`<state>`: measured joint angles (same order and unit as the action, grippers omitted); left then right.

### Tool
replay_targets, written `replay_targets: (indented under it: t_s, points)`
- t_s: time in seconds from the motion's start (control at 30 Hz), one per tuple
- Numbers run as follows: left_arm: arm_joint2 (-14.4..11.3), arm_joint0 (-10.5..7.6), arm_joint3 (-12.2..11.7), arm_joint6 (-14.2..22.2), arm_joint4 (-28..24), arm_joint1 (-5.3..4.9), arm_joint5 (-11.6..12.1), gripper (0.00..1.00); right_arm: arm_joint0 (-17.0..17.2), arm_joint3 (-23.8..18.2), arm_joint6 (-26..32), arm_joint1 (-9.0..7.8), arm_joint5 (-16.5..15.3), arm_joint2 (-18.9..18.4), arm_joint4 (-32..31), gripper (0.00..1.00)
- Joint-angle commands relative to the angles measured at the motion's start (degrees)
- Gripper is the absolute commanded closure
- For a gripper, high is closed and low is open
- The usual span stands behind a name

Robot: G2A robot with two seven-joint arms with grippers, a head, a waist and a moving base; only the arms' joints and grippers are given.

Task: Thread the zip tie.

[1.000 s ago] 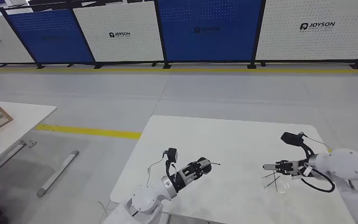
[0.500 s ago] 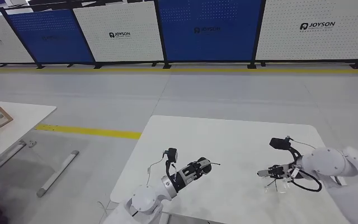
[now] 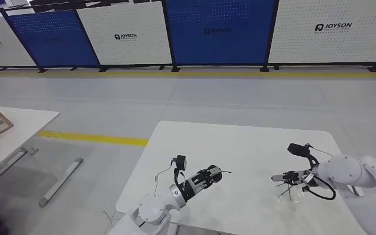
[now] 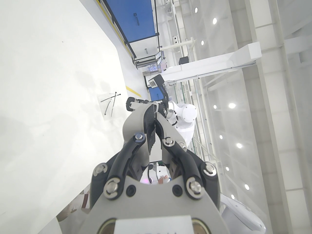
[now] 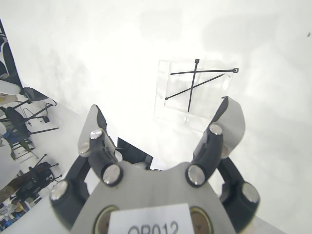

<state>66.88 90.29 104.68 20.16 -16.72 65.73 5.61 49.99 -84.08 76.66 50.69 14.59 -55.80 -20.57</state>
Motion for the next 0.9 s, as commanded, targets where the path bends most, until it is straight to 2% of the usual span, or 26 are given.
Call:
replay_targets:
  t_s: [0.0,0.03,0.1,0.13,0.2,0.3,0.43,0.5,0.6,0.87]
  points:
    - [0.0,0.0,0.0,0.0,0.0,0.0,0.0,1.0,0.2,-0.2,0.4,-0.11,-0.1,-0.3,-0.1,0.28]
    - [0.0,0.0,0.0,0.0,0.0,0.0,0.0,1.0,0.2,-0.3,1.0,-0.17,0.1,-0.3,-0.3,0.46]
    - [0.0,0.0,0.0,0.0,0.0,0.0,0.0,1.0,0.1,-0.1,2.2,-0.23,0.5,-0.1,-0.9,0.54]
    - [0.0,0.0,0.0,0.0,0.0,0.0,0.0,1.0,-0.1,0.2,3.0,-0.17,0.9,0.2,-1.1,0.54]
    - [0.0,0.0,0.0,0.0,0.0,0.0,0.0,1.0,-0.6,1.0,3.0,-0.04,1.7,0.9,-1.5,0.64]
    - [0.0,0.0,0.0,0.0,0.0,0.0,0.0,1.0,-1.5,2.2,3.0,0.25,2.5,2.3,-1.8,0.63]
    - [0.0,0.0,0.0,0.0,0.0,0.0,0.0,1.0,-2.7,3.3,3.0,0.43,3.6,3.8,-2.4,0.71]
    - [0.0,0.0,0.0,0.0,0.0,0.0,0.0,1.0,-3.5,4.0,3.0,0.53,4.9,5.1,-3.0,0.67]
    - [0.0,0.0,0.0,0.0,0.0,0.0,0.0,1.0,-4.8,5.8,3.0,0.77,4.9,6.5,-2.8,0.63]
    - [0.0,0.0,0.0,0.0,0.0,0.0,0.0,1.0,-7.0,9.0,3.0,1.07,4.9,9.3,-2.4,0.69]
